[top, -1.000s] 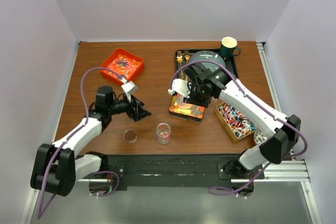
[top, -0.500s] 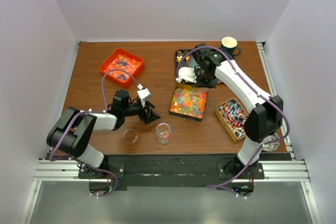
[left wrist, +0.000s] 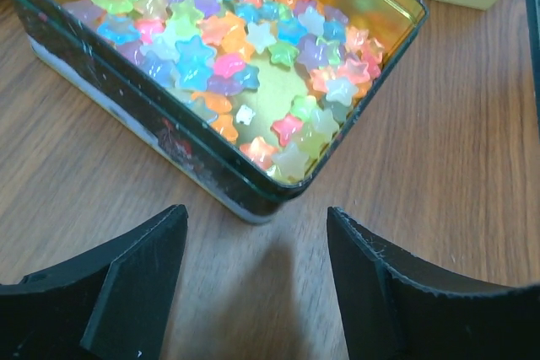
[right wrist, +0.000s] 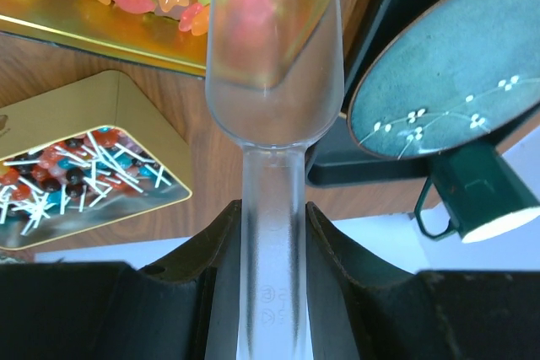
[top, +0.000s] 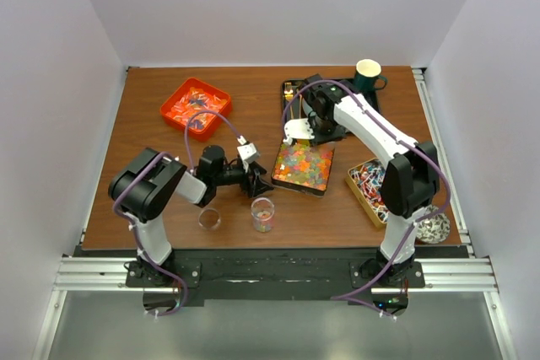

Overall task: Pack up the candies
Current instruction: Scoop the fake candies from the storage box.

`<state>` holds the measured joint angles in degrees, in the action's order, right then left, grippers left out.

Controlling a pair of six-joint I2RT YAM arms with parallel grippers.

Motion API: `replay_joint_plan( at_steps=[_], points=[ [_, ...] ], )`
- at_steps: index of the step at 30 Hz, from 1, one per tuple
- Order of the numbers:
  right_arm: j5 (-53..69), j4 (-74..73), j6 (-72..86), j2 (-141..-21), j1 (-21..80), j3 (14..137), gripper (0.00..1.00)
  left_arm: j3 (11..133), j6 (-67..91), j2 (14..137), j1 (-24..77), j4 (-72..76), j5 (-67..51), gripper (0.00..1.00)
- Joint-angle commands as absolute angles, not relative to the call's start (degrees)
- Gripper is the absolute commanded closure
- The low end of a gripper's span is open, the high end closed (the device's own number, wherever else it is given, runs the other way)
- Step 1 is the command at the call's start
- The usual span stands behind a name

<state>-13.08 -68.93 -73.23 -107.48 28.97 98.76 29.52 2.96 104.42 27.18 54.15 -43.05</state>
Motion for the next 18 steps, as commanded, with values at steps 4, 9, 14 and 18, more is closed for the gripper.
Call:
replay_joint_plan(
  at_steps=[4,9,14,18],
  points=[
    [-15.1,-66.7,-78.0,-107.8,29.1,96.4,1.0,31.5,5.9,108.0,28.8,64.2,-43.4,0.3],
    [-12.9,-65.1,-79.4,-107.8,31.2,93.3,1.0,31.3,7.8,109.7,29.5,66.4,-43.5,0.3],
    [-11.7,-64.9,-79.3,-108.4,34.5,93.3,1.0,31.4,9.1,111.4,29.5,68.1,-42.5,0.31],
    [-10.6,-64.0,-79.0,-109.2,36.9,92.7,1.0,31.4,9.8,112.6,29.5,68.8,-42.5,0.32]
  ],
)
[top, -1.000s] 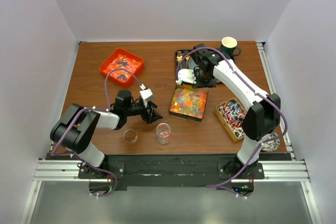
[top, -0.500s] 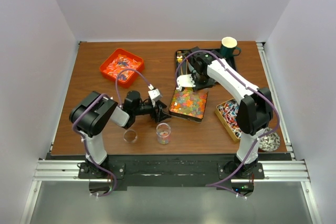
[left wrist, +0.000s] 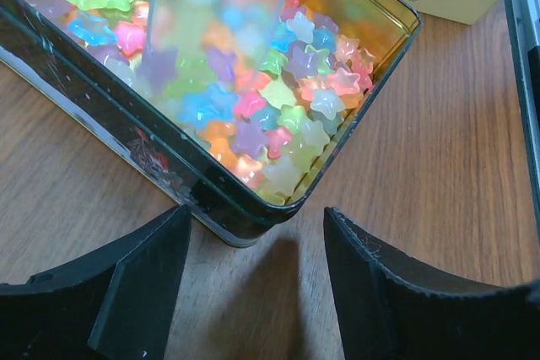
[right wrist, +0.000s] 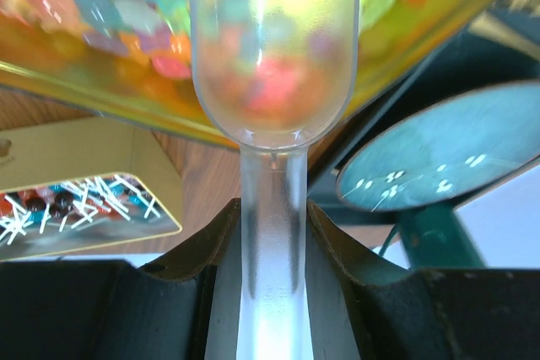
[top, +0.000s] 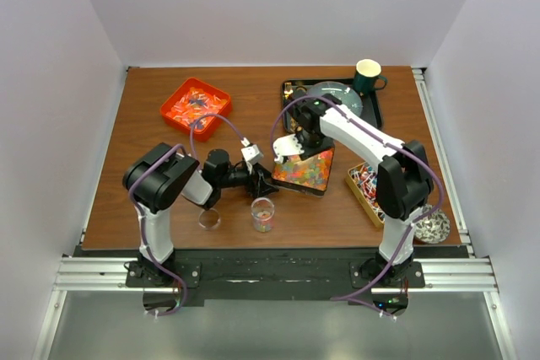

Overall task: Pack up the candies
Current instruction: Scoop the fake candies from the storage box.

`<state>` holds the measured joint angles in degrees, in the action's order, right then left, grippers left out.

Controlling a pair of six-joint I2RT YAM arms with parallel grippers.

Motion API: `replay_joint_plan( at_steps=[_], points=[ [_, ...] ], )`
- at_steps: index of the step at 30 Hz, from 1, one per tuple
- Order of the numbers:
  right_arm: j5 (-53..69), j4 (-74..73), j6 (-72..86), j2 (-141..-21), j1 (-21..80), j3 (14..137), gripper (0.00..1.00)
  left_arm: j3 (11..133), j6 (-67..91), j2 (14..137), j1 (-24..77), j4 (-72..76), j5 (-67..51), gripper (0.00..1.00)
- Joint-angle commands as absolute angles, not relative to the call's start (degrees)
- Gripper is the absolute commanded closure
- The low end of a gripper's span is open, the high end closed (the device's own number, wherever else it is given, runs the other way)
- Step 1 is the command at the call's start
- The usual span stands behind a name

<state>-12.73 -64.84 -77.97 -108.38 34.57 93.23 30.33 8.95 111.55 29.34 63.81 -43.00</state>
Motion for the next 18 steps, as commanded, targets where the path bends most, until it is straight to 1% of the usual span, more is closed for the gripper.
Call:
replay_joint_plan(
  at_steps=[1,5,9,12,15,18],
  points=[
    [-10.4,-63.9,-78.6,-109.5,37.3,92.6,1.0,31.5,9.8,112.8,29.5,69.0,-42.5,0.32],
    [-8.2,-61.7,-76.5,-110.7,39.2,91.4,1.0,31.6,10.2,113.8,29.4,69.4,-42.3,0.33],
    [-6.2,-57.2,-77.3,-109.8,39.3,84.7,1.0,31.6,10.4,113.7,29.5,68.6,-41.9,0.34],
    [-3.8,-55.7,-74.8,-111.0,39.1,83.8,1.0,31.6,10.5,113.6,29.4,68.1,-41.5,0.34],
    [2.8,-57.3,-68.7,-114.0,37.5,87.3,1.0,32.0,10.5,113.3,29.4,67.0,-41.3,0.34],
    [10.3,-56.8,-65.8,-114.4,35.2,88.3,1.0,32.3,10.5,112.1,29.4,65.1,-41.0,0.34]
  ],
)
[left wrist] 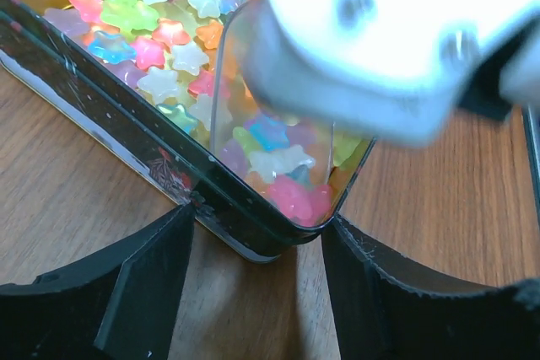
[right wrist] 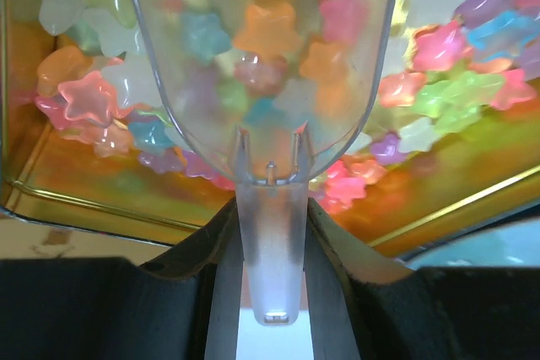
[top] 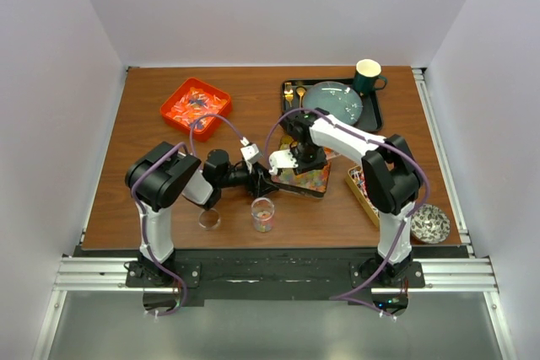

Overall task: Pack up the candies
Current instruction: Scoop the fake candies from the storage box.

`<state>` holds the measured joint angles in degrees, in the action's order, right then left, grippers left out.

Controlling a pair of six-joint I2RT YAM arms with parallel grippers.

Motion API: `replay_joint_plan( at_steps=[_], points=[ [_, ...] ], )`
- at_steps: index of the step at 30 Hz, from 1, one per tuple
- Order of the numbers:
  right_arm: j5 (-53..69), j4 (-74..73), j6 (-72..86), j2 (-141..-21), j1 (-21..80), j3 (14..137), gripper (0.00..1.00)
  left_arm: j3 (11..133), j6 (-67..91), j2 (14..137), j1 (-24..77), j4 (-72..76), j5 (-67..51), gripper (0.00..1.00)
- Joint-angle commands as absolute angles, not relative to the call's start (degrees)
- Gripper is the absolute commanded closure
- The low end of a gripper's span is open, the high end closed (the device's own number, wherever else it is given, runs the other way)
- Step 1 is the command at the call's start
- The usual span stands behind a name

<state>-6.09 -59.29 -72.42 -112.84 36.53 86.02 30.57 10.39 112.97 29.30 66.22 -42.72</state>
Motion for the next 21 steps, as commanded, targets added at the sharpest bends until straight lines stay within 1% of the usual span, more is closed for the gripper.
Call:
replay_joint_plan(
  at_steps=[1,3,9,13,15,16,21],
  points=[
    [11.8,-56.2,-65.6,-114.2,34.1,88.0,1.0,32.3,10.5,111.6,29.4,63.9,-41.0,0.33],
    [16.9,-55.5,-66.1,-112.7,33.1,86.8,1.0,32.2,10.2,109.7,29.3,61.9,-41.1,0.32],
    [22.1,-53.2,-66.9,-108.2,32.2,82.4,1.0,30.8,7.3,101.4,27.4,51.0,-43.7,0.31],
    [23.4,-50.4,-65.4,-106.3,31.7,79.9,1.0,30.5,2.8,94.1,25.7,38.5,-45.1,0.3],
    [23.6,-49.1,-64.8,-106.1,31.6,79.0,1.0,31.6,-2.5,89.9,25.1,32.9,-45.5,0.29],
    [24.1,-48.7,-64.6,-105.5,31.5,78.6,1.0,32.3,-4.2,88.7,24.7,26.1,-45.8,0.29],
    [25.0,-46.9,-63.7,-104.4,31.0,77.4,1.0,35.3,-11.2,80.2,20.0,11.4,-47.8,0.28]
  ],
)
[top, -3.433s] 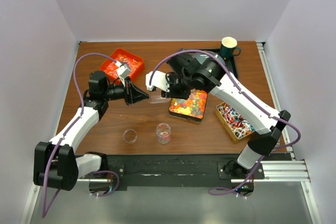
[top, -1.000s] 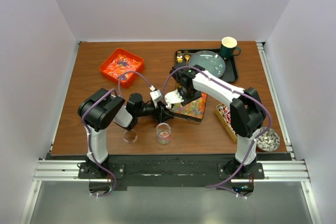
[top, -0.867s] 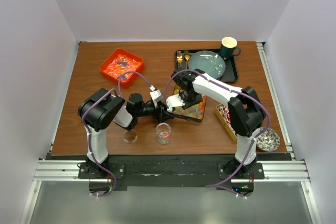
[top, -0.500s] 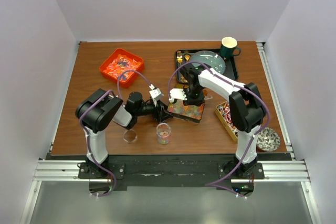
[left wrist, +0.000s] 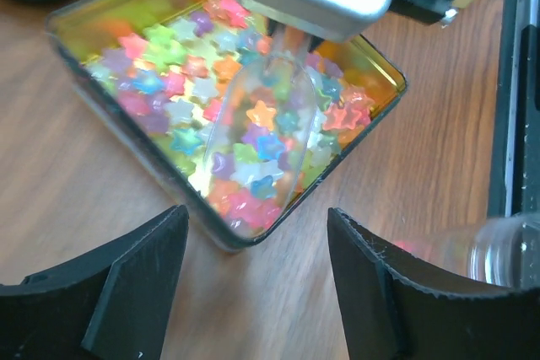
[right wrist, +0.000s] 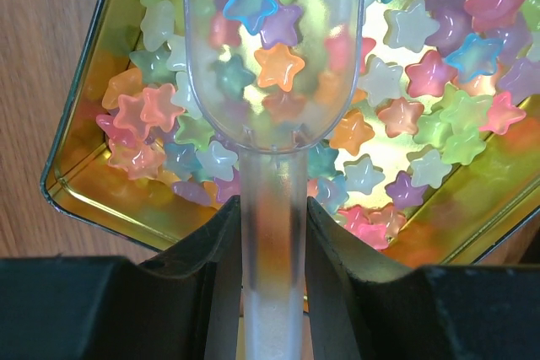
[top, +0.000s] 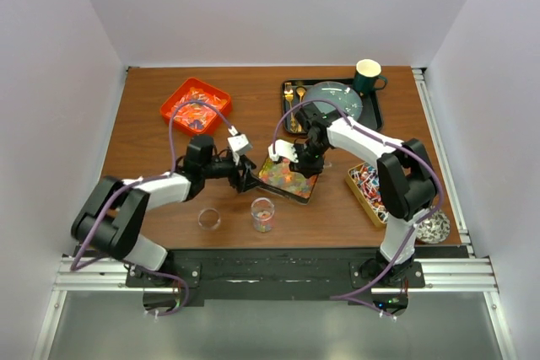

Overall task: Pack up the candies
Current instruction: Scoop the fake candies from the storage box.

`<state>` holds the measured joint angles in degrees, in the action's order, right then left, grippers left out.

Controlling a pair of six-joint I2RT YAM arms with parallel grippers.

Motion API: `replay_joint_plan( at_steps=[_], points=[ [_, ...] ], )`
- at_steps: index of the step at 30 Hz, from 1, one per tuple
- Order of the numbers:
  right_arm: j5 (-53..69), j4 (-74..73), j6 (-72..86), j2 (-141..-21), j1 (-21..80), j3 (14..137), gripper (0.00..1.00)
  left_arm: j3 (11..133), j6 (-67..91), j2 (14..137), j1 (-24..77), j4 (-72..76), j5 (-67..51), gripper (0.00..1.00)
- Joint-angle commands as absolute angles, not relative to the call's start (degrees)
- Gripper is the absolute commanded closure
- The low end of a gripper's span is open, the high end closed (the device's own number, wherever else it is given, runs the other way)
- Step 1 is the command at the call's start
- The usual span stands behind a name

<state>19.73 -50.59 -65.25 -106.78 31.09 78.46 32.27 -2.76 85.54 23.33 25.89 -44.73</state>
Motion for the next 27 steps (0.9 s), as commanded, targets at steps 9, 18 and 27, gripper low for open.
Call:
replay_joint_plan(
  at_steps=[9,18,27],
  points=[
    [25.9,-46.1,-63.4,-100.7,28.6,75.2,1.0,38.9,-16.3,70.8,9.8,-5.4,-47.4,0.28],
    [27.9,-42.9,-59.9,-94.8,25.0,70.8,1.0,41.0,-14.2,68.4,6.4,-5.6,-45.2,0.28],
    [29.9,-26.0,-43.8,-79.9,24.0,57.6,1.0,41.9,-15.0,69.3,4.0,-6.0,-43.2,0.27]
  ],
)
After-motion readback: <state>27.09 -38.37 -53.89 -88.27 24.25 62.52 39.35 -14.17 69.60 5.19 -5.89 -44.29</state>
